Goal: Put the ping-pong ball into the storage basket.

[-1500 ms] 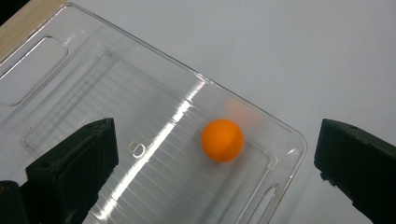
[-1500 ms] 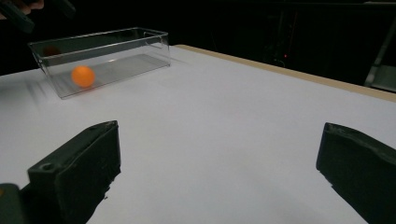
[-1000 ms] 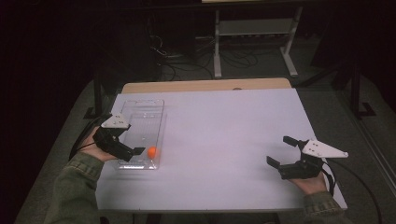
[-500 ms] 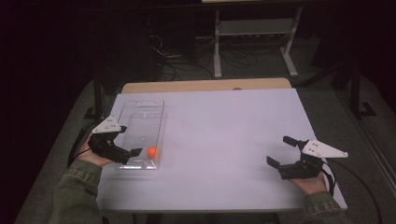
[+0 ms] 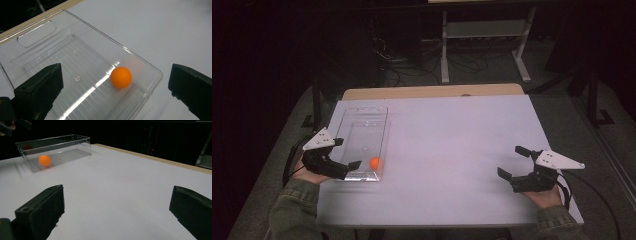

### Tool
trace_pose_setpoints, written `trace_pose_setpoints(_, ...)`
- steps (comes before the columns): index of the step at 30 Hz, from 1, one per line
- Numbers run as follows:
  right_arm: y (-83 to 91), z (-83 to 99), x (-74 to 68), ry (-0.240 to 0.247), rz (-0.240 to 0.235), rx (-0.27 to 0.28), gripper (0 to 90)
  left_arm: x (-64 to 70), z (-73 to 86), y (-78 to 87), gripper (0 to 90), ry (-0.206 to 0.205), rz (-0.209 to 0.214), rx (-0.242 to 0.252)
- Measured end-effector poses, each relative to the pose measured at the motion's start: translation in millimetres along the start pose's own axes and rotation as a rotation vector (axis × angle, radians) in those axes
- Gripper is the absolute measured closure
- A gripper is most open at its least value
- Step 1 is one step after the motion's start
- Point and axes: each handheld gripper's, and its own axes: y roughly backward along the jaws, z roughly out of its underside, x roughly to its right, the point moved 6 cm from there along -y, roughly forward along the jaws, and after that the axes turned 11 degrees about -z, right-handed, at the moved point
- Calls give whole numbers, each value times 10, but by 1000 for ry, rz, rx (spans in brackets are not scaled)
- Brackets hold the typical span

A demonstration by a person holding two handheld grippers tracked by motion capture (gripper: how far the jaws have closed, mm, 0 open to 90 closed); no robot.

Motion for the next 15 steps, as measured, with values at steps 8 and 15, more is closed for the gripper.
trace_pose_setpoints(8, -5, 2, 1, 2, -1, -1, 0, 24, 72, 23, 0, 33, -2, 49)
trace_pose_setpoints(15, -7, 6, -1, 2, -2, -4, 0, 63, 143, 13, 0, 50, 10, 65)
